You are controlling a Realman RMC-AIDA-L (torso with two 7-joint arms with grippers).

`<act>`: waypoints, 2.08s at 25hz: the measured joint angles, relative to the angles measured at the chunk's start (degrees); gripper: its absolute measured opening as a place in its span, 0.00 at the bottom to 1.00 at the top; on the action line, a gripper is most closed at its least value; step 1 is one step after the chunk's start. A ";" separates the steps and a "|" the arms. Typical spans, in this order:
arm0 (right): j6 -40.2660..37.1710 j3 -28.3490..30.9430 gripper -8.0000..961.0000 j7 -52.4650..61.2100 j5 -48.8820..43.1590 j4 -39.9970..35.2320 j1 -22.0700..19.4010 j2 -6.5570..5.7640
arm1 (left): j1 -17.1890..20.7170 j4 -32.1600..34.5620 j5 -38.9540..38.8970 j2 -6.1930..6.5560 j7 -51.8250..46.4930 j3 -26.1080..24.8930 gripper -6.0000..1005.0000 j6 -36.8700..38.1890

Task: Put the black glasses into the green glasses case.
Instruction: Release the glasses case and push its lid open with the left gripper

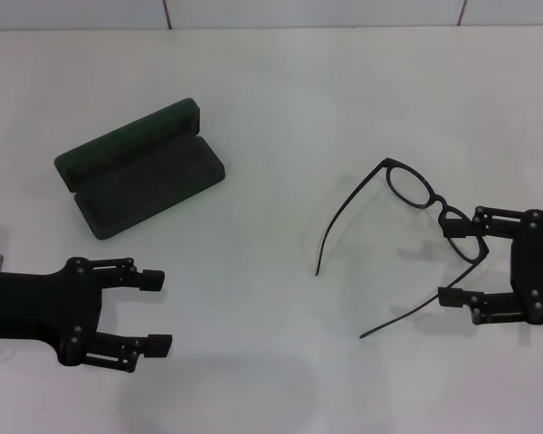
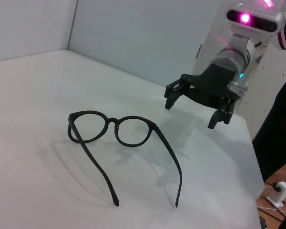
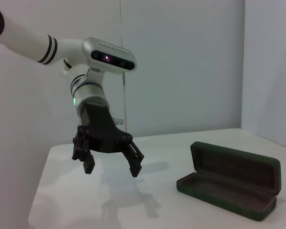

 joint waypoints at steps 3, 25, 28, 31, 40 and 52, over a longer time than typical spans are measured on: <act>0.02 0.00 0.83 0.00 0.00 0.00 -0.07 0.00 | 0.00 0.00 0.00 0.00 -0.01 -0.02 0.88 -0.05; 0.04 0.00 0.83 0.00 0.00 0.00 -0.10 0.09 | -1.68 3.14 0.36 -0.36 -9.35 -4.84 0.83 -0.71; 0.00 0.00 0.83 0.00 0.00 0.00 -0.10 0.15 | -3.44 8.36 2.48 -0.42 -17.88 -5.42 0.82 -3.73; 0.00 -0.11 0.83 0.00 -0.02 0.00 -0.13 0.17 | -7.31 12.99 7.29 -0.16 -25.60 -5.38 0.81 -6.77; 0.16 -0.52 0.83 0.02 -0.41 -0.53 0.45 0.92 | -20.51 21.31 26.61 -0.34 -34.36 -5.08 0.79 -8.83; 0.42 -0.53 0.83 0.24 -0.61 -0.62 0.27 1.19 | -26.38 19.38 41.47 -4.14 -34.60 3.27 0.77 -20.63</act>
